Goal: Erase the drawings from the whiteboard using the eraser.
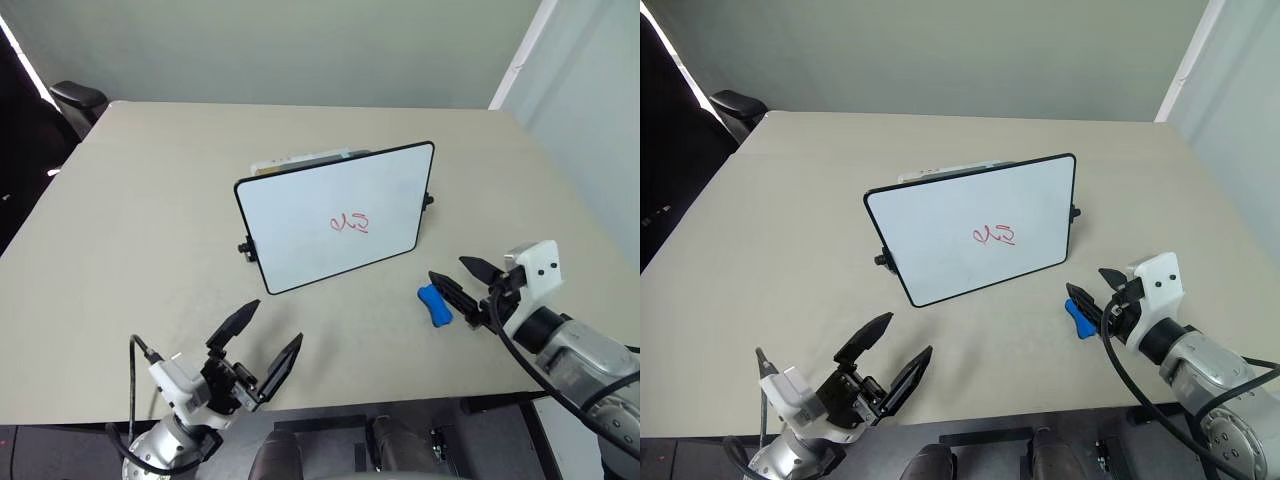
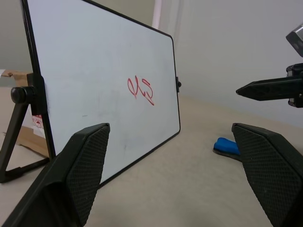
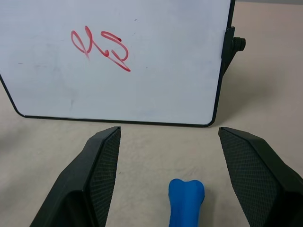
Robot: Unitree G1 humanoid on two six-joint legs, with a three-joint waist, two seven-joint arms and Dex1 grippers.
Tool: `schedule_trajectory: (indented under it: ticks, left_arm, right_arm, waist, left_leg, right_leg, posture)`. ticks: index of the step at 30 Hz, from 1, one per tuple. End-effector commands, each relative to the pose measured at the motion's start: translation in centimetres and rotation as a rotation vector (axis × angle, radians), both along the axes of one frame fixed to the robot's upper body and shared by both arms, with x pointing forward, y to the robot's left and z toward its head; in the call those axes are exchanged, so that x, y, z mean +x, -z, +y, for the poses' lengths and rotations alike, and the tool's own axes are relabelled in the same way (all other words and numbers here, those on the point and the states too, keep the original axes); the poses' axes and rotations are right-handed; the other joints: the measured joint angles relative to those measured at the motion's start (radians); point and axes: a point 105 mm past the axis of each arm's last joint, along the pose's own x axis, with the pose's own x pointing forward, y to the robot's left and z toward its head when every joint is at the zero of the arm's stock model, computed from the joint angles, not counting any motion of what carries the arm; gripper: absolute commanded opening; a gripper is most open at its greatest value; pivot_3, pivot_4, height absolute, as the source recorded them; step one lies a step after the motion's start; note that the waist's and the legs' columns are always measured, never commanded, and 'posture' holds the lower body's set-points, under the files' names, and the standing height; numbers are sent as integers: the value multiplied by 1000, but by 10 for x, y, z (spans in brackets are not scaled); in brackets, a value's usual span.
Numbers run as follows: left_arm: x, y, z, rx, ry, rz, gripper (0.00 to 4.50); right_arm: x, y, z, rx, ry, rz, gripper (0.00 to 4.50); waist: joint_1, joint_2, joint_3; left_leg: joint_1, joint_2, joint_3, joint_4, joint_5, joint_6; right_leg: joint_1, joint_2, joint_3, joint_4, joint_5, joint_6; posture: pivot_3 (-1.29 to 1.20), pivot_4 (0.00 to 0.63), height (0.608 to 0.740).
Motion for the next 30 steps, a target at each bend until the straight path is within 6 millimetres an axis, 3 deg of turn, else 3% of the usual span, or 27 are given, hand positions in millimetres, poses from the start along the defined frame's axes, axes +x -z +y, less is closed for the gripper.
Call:
schedule_trajectory:
  ticks: [1,5,9,13,18,24,30]
  left_arm:
    - [1,-7,3,-4,-5,-28,4500]
    - [2,-8,4,-8,-10,-30,4500]
    - [2,-8,5,-15,-11,-30,4500]
    - [1,-9,5,-20,-11,-31,4500]
    - [1,-11,7,-23,-15,-31,4500]
    - [0,-10,11,-26,-21,-24,4500]
    - [0,-10,13,-29,-26,-22,4500]
  right_arm:
    - [3,-5,-8,-12,19,-23,3471]
    - [9,2,-22,-40,83,13,3471]
    - [9,12,-35,-98,122,76,4366]
    - [10,19,-45,-98,146,135,4442]
    - [8,33,-38,-103,94,252,4442]
    - [8,43,-13,-99,24,310,4442]
    - [11,62,-6,-147,18,380,4442]
  waist:
    - [0,0,0]
    - [1,0,0]
    - [1,0,0]
    - [1,0,0]
    - [1,0,0]
    - [0,0,0]
    - [1,0,0]
  left_leg:
    - [0,0,0,0,0,0]
    - [0,0,0,0,0,0]
    - [0,0,0,0,0,0]
    - [-1,0,0,0,0,0]
    - [-1,0,0,0,0,0]
    - [0,0,0,0,0,0]
    - [1,0,0,0,0,0]
  right_leg:
    - [0,0,0,0,0,0]
    - [0,0,0,0,0,0]
    - [0,0,0,0,0,0]
    - [0,0,0,0,0,0]
    - [0,0,0,0,0,0]
    - [0,0,0,0,0,0]
    - [-1,0,0,0,0,0]
  posture:
    - [0,150,740]
    - [0,150,740]
    - [0,150,740]
    - [0,150,740]
    - [0,150,740]
    - [0,150,740]
    - [0,150,740]
